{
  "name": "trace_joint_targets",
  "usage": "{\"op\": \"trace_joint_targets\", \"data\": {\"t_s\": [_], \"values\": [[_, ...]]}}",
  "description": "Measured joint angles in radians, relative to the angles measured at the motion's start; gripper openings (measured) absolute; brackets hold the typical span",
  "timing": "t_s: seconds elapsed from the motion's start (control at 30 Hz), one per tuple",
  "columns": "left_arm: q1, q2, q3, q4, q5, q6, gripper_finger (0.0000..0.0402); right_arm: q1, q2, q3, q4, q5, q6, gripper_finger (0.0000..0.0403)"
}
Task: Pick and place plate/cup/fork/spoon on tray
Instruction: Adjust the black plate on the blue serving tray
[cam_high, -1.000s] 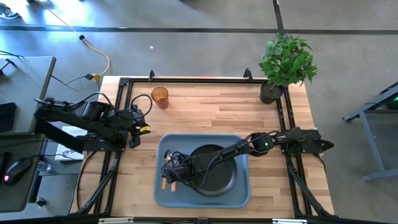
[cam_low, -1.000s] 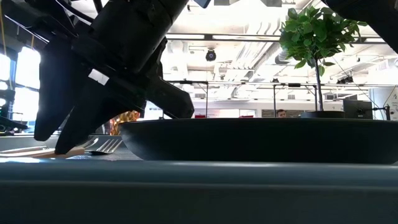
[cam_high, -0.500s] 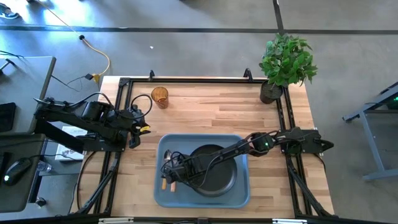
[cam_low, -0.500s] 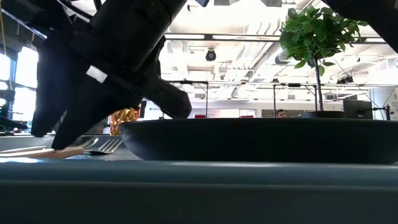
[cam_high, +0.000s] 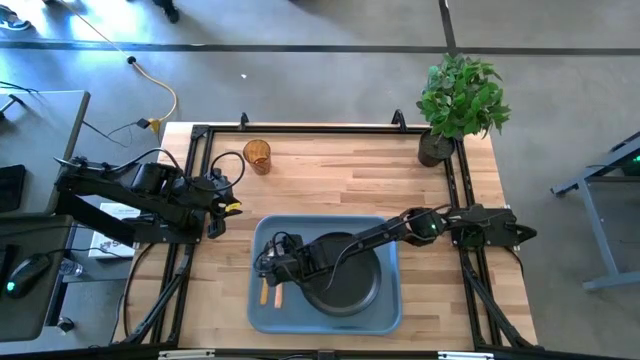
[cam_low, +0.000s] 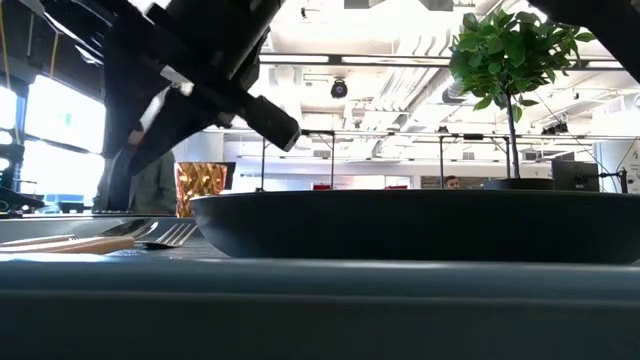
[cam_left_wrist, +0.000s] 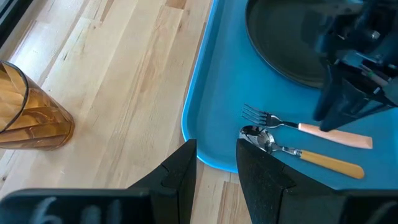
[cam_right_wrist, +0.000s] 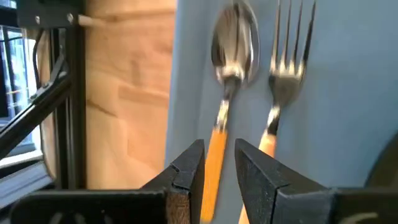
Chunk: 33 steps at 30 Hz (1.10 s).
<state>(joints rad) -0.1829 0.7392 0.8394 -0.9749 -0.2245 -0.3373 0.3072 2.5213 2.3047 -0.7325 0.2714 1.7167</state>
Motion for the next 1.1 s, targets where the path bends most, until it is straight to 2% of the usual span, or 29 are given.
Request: {"op": "trace_joint_targets", "data": {"t_s": [0.13,0.53,0.63,0.77,0.93,1.1], "values": [[0.0,0.0,0.0,0.002,-0.041,0.0,0.0101,-0.021,-0.024,0.0,-0.091,0.024,-0.08,0.0077],[0.0,0.0,0.0,0.008,-0.257,-0.047,0.0101,-0.115,-0.169,0.0,-0.604,0.077,-0.445,0.0077],[0.0,0.0,0.0,0.009,-0.281,-0.072,0.0101,-0.136,-0.185,0.0,-0.684,0.12,-0.567,0.0077],[0.0,0.0,0.0,0.009,-0.291,-0.105,0.0101,-0.163,-0.186,0.0,-0.823,0.122,-0.691,0.0077],[0.0,0.0,0.0,0.01,-0.336,-0.106,0.0101,-0.177,-0.199,-0.086,-0.837,0.14,-0.811,0.0077],[0.0,0.0,0.0,0.01,-0.391,-0.107,0.0101,-0.185,-0.218,-0.251,-0.839,0.084,-0.841,0.0077]]}}
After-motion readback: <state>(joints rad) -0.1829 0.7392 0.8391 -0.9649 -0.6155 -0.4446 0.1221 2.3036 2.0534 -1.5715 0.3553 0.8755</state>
